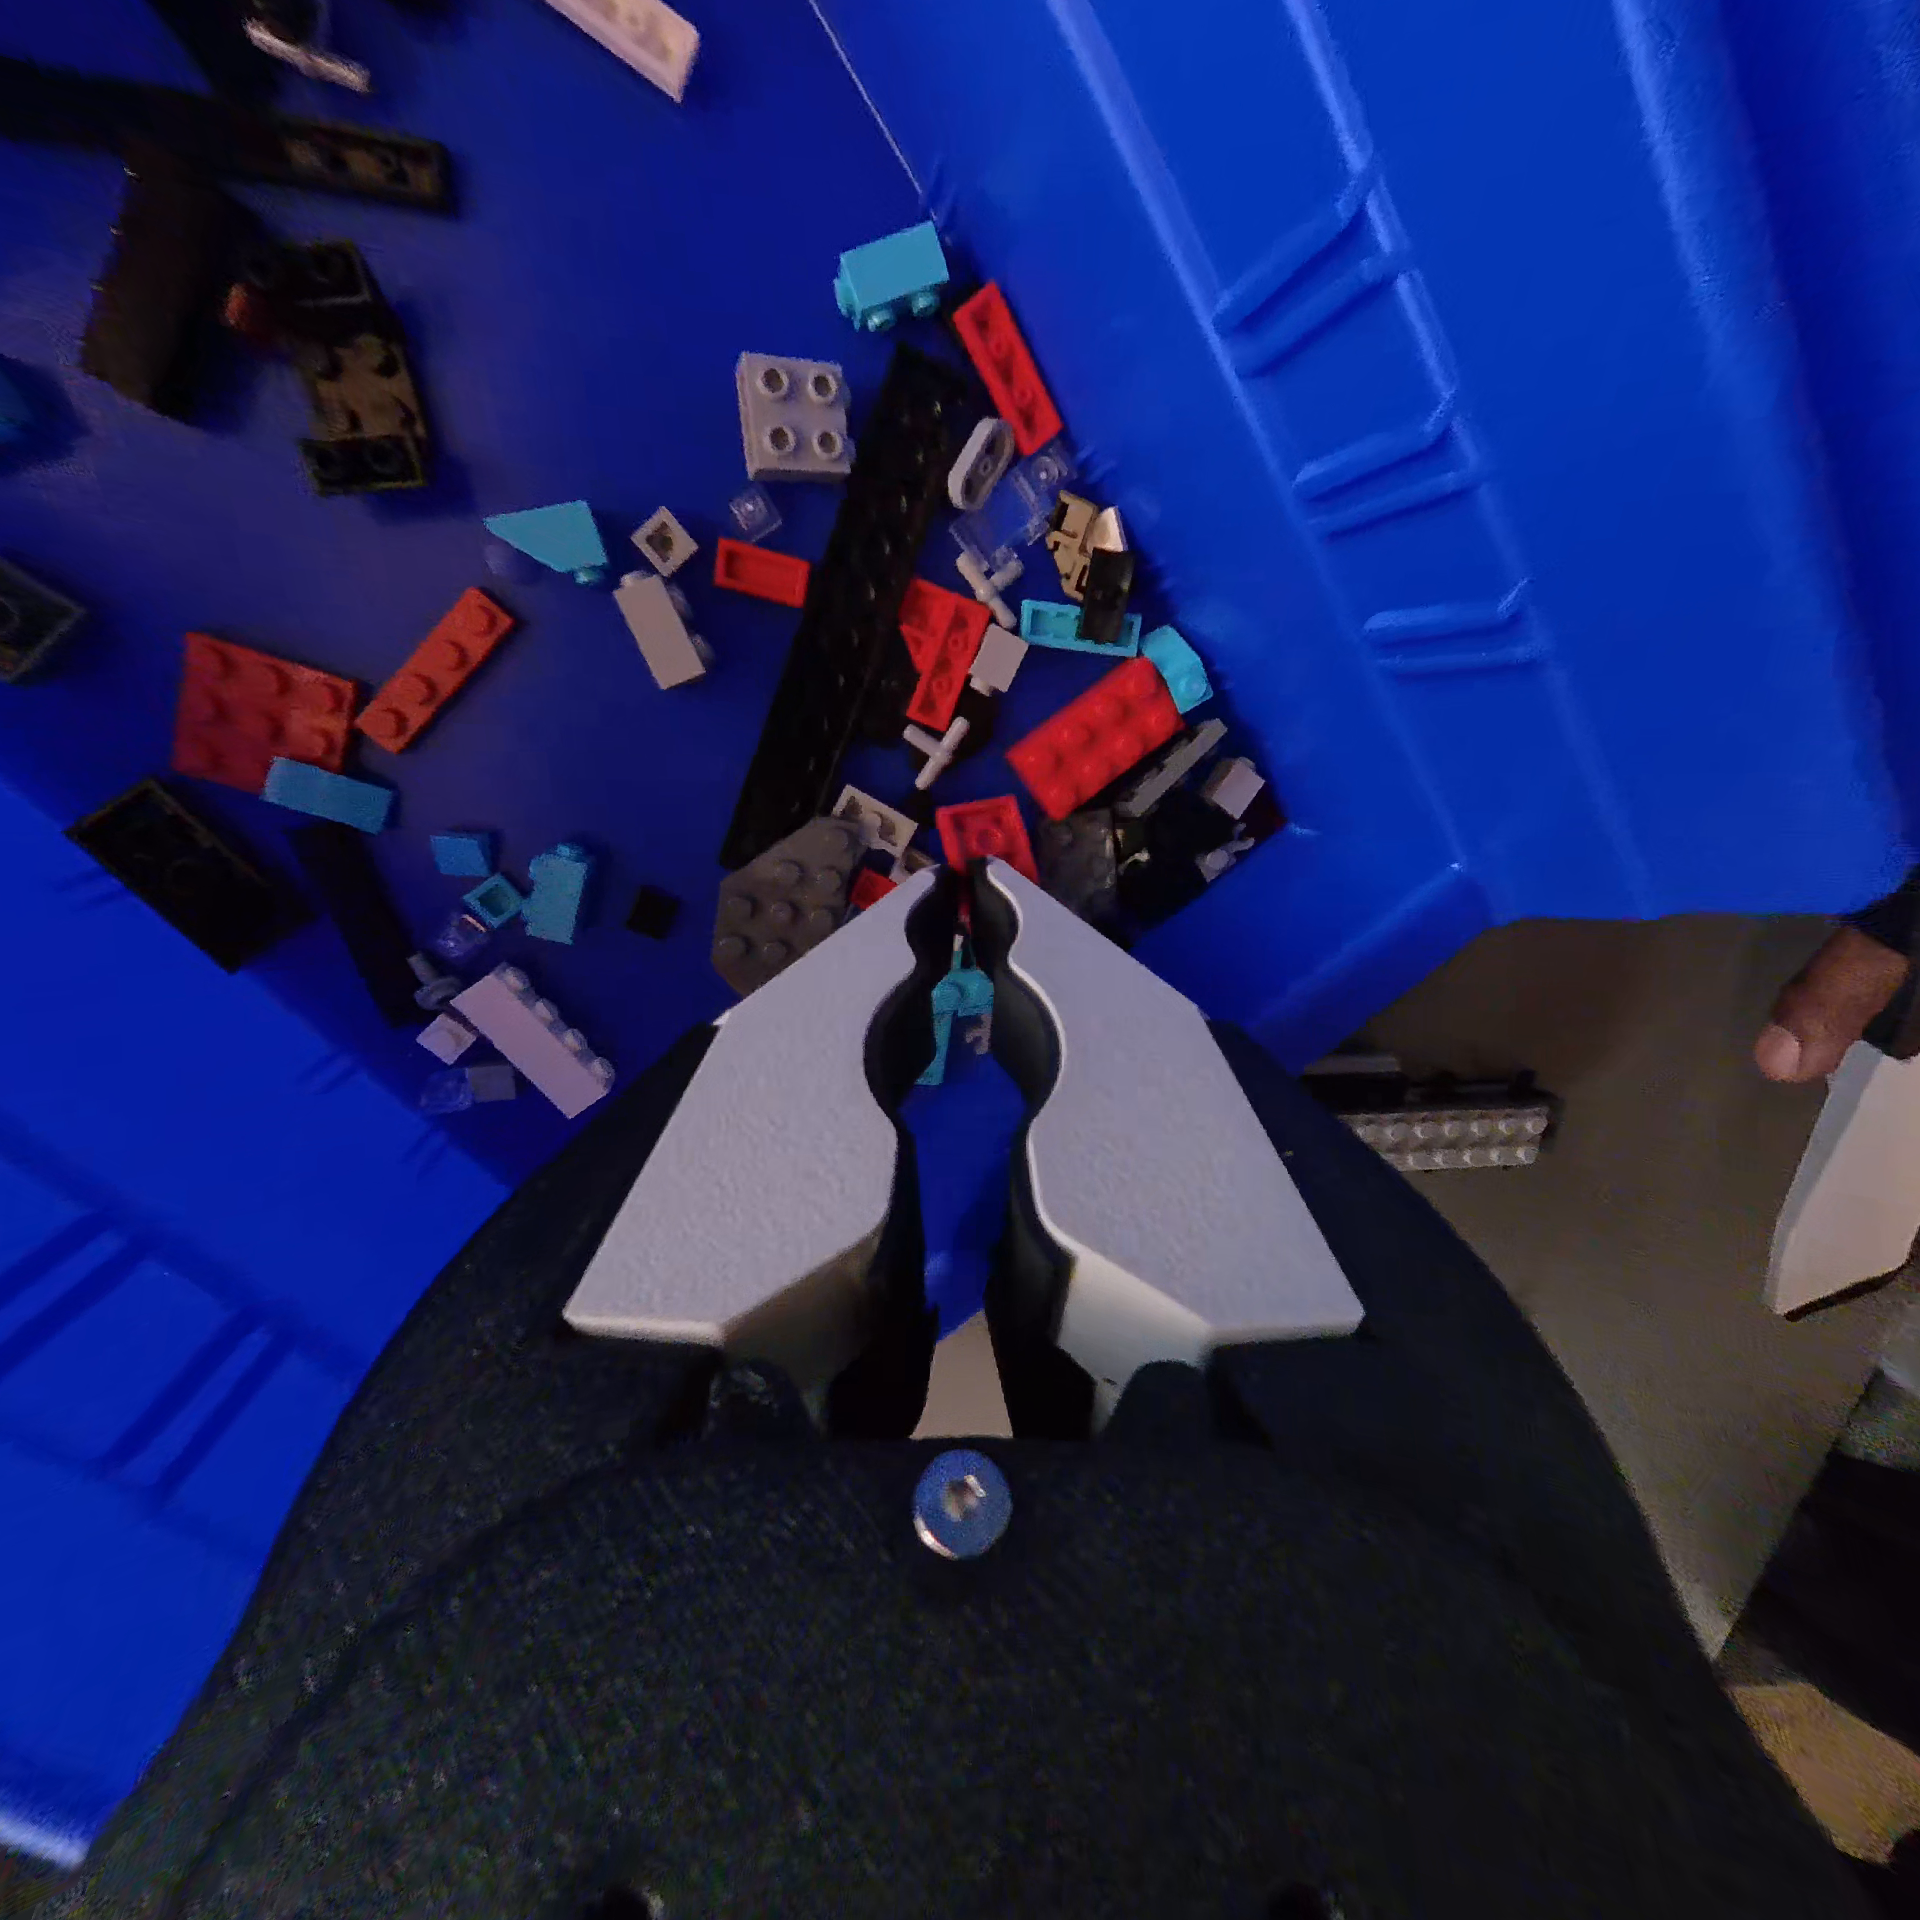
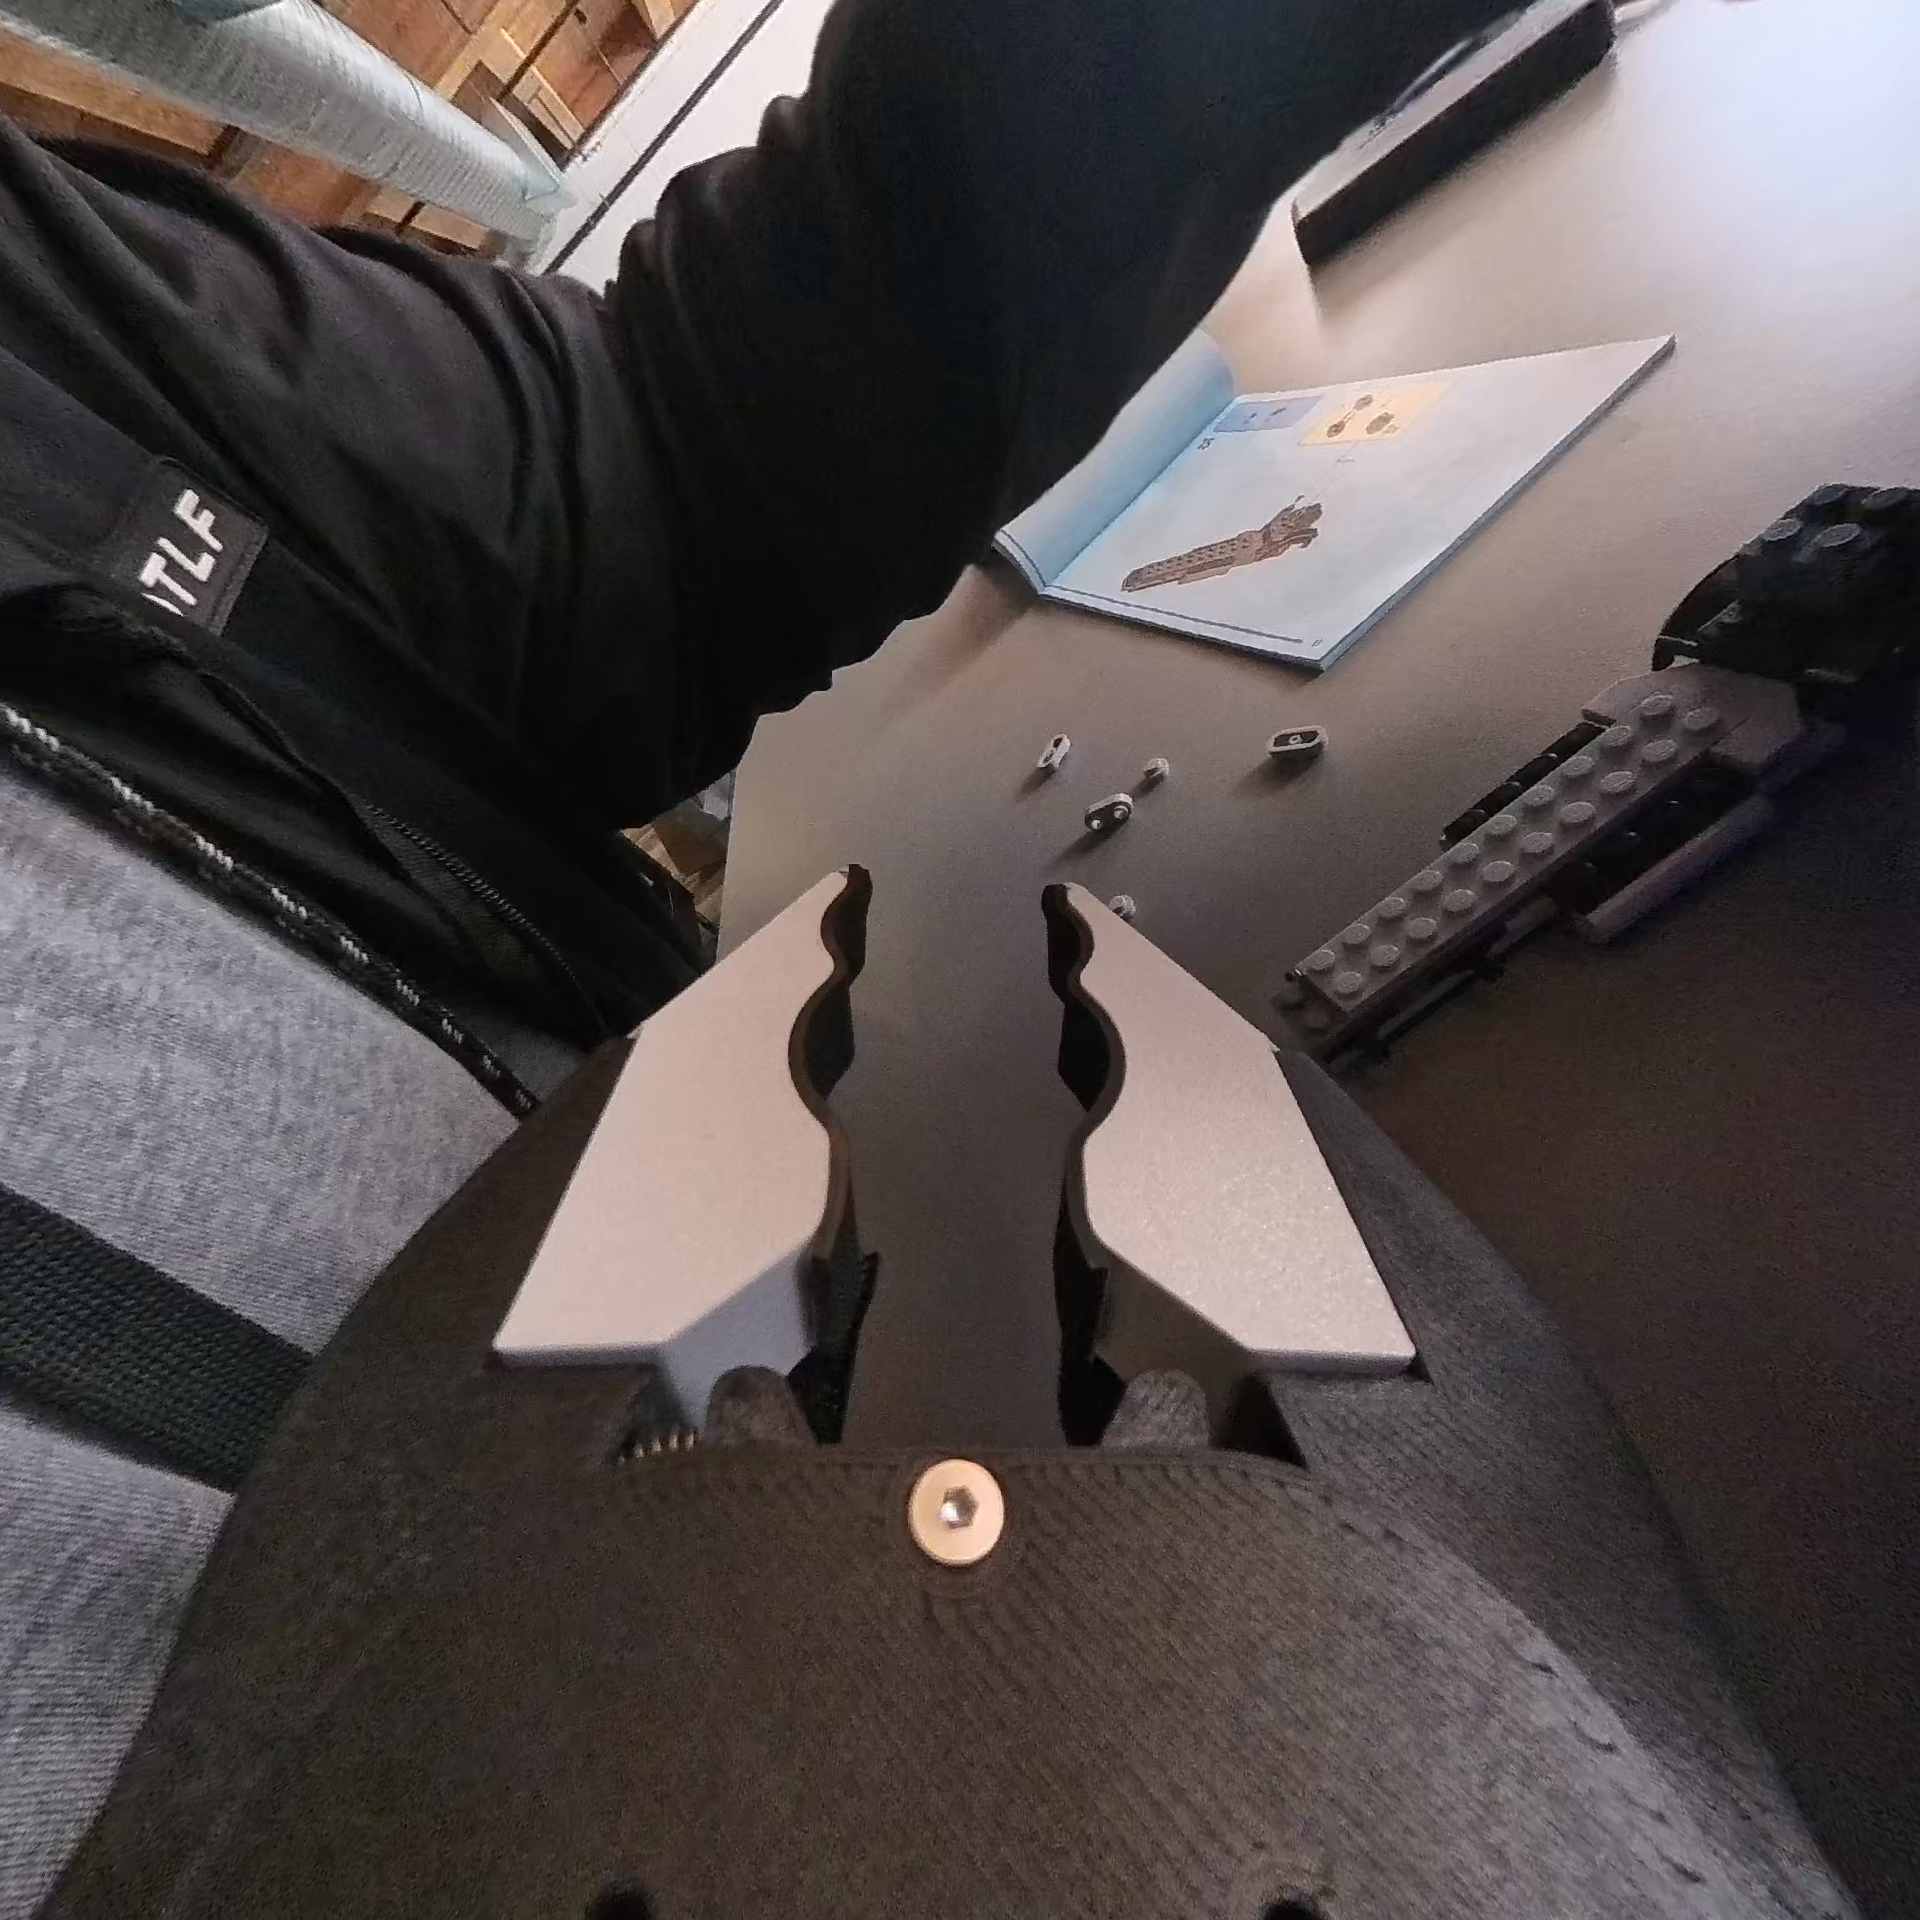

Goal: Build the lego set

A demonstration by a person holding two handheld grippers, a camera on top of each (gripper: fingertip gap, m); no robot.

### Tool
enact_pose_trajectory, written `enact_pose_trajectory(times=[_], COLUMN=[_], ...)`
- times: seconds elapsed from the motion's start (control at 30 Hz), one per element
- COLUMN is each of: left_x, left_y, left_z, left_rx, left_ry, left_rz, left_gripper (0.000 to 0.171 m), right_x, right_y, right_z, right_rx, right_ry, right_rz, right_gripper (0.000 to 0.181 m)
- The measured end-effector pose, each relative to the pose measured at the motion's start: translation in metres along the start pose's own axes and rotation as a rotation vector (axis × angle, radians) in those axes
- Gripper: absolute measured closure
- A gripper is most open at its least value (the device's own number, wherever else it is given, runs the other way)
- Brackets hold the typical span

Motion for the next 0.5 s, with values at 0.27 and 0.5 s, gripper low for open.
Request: enact_pose_trajectory(times=[0.27, 0.5], left_x=[-0.029, -0.039], left_y=[0.02, 0.051], left_z=[-0.025, -0.01], left_rx=[-0.096, -0.22], left_ry=[-0.167, -0.17], left_rz=[-0.067, -0.131], left_gripper=[0.168, 0.168], right_x=[0.001, 0.0], right_y=[0.0, 0.0], right_z=[0.001, 0.0], right_rx=[0.002, 0.0], right_ry=[0.005, -0.001], right_rz=[-0.003, 0.001], right_gripper=[0.145, 0.146])
Point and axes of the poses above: each gripper's, where its closed fingertips meet, z out along the fingers, x out of its underside, y = z × x across the jaws, the point moved 4 cm from there along -z, back along the fingers, and after that the axes turned 10 degrees about -z, right-handed, at the moved point
